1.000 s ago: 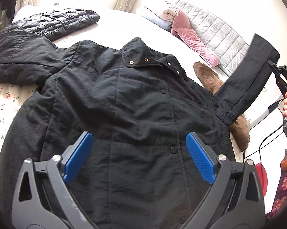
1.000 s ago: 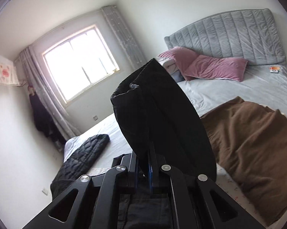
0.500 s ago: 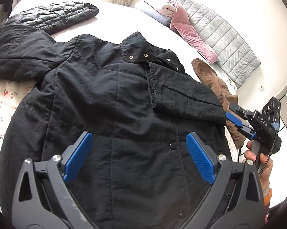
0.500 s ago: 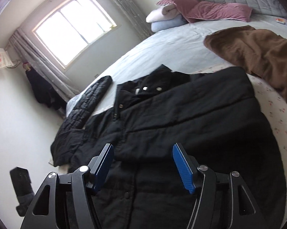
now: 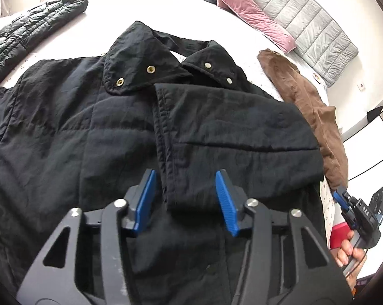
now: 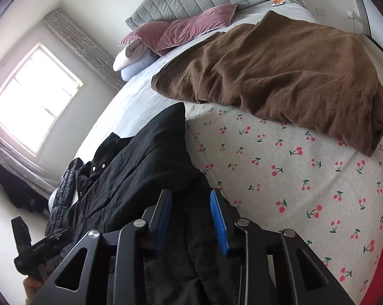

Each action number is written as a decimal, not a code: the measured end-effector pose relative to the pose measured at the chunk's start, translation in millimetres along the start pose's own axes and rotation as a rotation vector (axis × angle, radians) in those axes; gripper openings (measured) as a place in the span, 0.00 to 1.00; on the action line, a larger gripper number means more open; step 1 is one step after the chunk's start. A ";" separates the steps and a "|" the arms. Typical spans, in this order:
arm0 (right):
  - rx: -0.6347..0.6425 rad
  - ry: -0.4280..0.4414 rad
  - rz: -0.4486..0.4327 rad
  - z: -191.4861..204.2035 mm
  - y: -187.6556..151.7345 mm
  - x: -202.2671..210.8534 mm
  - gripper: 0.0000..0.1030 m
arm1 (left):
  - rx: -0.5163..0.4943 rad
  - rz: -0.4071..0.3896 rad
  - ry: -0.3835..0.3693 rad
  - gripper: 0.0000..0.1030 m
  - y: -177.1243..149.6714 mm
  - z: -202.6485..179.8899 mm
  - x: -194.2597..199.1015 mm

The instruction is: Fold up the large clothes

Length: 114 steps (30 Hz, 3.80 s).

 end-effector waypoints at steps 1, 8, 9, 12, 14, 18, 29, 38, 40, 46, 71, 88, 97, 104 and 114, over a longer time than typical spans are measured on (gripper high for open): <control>0.002 0.026 0.005 5.5 2.1 -6.4 0.26 | 0.003 -0.020 -0.020 0.46 4.1 -5.4 -6.0; 0.044 0.100 0.122 19.5 -3.2 -69.7 0.19 | -0.087 0.013 -0.072 0.46 -7.8 -34.1 -68.0; -0.031 0.098 0.111 1.0 -0.1 -72.5 0.19 | -0.118 0.005 -0.076 0.47 -11.6 -36.6 -72.4; -0.186 0.125 0.111 -39.0 1.7 -71.2 0.19 | -0.247 -0.060 -0.038 0.49 -21.9 -43.6 -71.3; -0.132 0.064 0.083 -35.0 7.2 -56.3 0.24 | -0.301 -0.055 -0.002 0.53 -23.9 -49.6 -65.0; -0.101 0.083 -0.019 -16.2 24.9 -27.6 0.25 | -0.358 -0.085 -0.035 0.54 -18.9 -63.4 -47.4; 0.042 0.022 0.051 -1.1 1.5 -88.9 0.04 | -0.319 -0.061 -0.103 0.66 -30.9 -56.9 -65.1; 0.169 -0.102 0.083 29.6 -6.1 -26.8 0.52 | -0.133 -0.045 -0.016 0.84 -39.9 -5.5 14.3; 0.231 -0.107 0.100 45.6 -13.6 -13.0 0.64 | -0.090 -0.049 0.024 0.89 -46.5 19.7 39.6; 0.358 -0.096 0.071 89.6 -35.0 25.2 0.87 | 0.055 -0.051 0.102 0.97 -72.0 100.8 101.1; 0.493 -0.132 0.173 131.5 -85.7 -8.8 0.87 | 0.913 -0.530 -0.105 0.95 -97.3 481.8 164.6; 0.532 -0.136 0.212 140.0 -102.0 -23.1 0.87 | 0.828 -0.675 0.091 0.06 -37.8 499.0 195.2; 0.502 -0.086 0.209 140.6 -97.9 -15.3 0.87 | 0.370 -0.826 0.114 0.05 44.1 353.0 283.1; 0.502 -0.055 0.204 146.6 -97.4 -9.1 0.87 | 0.095 -0.797 -0.002 0.05 73.8 219.3 277.4; 0.463 -0.017 0.223 144.0 -99.5 -13.3 0.87 | -0.092 -0.577 -0.153 0.05 67.9 71.4 155.9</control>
Point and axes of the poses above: each gripper's, at about its wrist camera, not at the fingertips, and x roughly against the way its jaws point, z to its left, y to its top, the point moved 6 cm from there along -x, roughly the way its jaws point, and after that the axes turned 1 degree about x, right-handed, at the moved point
